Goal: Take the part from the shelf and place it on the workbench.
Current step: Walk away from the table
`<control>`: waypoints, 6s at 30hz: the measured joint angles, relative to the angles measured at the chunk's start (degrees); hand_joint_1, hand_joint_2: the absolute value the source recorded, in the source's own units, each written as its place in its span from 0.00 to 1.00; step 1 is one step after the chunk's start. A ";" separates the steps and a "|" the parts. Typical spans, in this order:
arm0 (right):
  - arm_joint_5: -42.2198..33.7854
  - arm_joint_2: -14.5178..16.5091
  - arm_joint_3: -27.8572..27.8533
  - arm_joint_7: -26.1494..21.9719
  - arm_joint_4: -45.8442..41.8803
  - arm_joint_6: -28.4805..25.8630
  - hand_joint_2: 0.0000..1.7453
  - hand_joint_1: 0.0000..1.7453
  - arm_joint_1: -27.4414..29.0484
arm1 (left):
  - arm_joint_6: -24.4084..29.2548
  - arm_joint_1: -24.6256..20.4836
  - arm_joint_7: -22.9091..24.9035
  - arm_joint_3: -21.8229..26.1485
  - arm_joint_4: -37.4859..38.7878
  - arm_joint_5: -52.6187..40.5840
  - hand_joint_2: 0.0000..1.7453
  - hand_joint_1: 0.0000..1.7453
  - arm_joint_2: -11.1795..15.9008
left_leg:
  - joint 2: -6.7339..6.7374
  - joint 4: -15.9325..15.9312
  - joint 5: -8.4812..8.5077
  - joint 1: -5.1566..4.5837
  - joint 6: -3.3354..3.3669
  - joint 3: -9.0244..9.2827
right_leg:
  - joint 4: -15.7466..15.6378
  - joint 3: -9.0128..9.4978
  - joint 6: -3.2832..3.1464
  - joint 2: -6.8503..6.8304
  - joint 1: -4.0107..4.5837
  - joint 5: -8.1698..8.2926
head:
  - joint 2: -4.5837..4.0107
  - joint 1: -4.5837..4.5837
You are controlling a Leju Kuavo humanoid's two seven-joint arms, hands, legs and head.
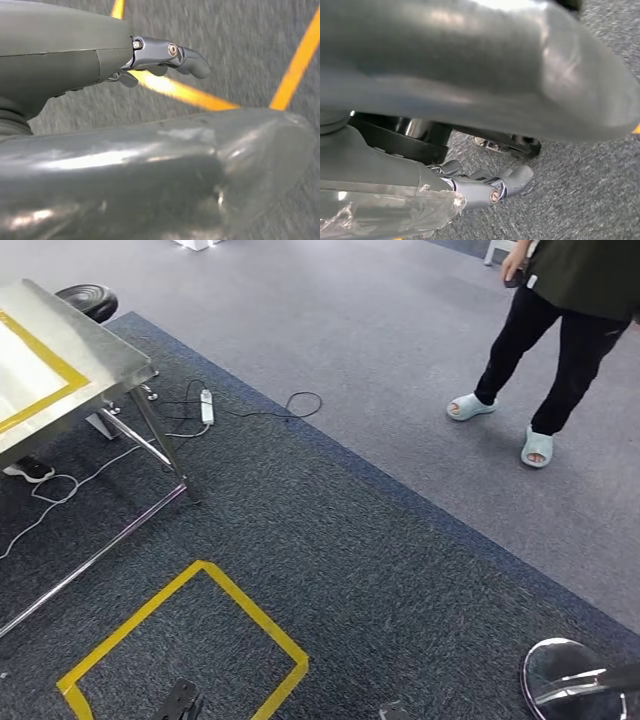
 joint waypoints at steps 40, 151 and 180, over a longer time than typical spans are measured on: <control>0.78 0.17 0.16 1.16 0.33 -0.69 0.00 0.00 0.27 | 5.14 0.01 7.22 0.08 0.11 -3.22 0.00 0.00 -0.42 | -5.87 -11.03 8.17 0.94 0.37 2.51 | 1.15 -1.55 1.72 7.60 -0.71 0.19 | 0.01 -0.25; -0.27 -0.10 1.16 2.75 0.61 -1.89 0.00 0.00 0.65 | 6.15 -0.81 11.35 2.07 0.11 -8.12 0.00 0.00 -2.24 | 3.80 -10.35 5.15 -0.43 -0.04 4.75 | 0.96 -0.65 0.29 -2.29 -0.46 -0.48 | 0.00 -0.18; -0.25 -0.06 1.16 2.93 0.81 -2.05 0.00 0.00 0.49 | 4.64 -0.59 11.26 2.46 0.11 -8.21 0.00 0.00 -2.19 | 5.64 -12.38 6.26 -0.80 1.05 5.90 | 1.42 -0.97 1.48 -3.82 -0.25 -0.75 | 0.00 0.00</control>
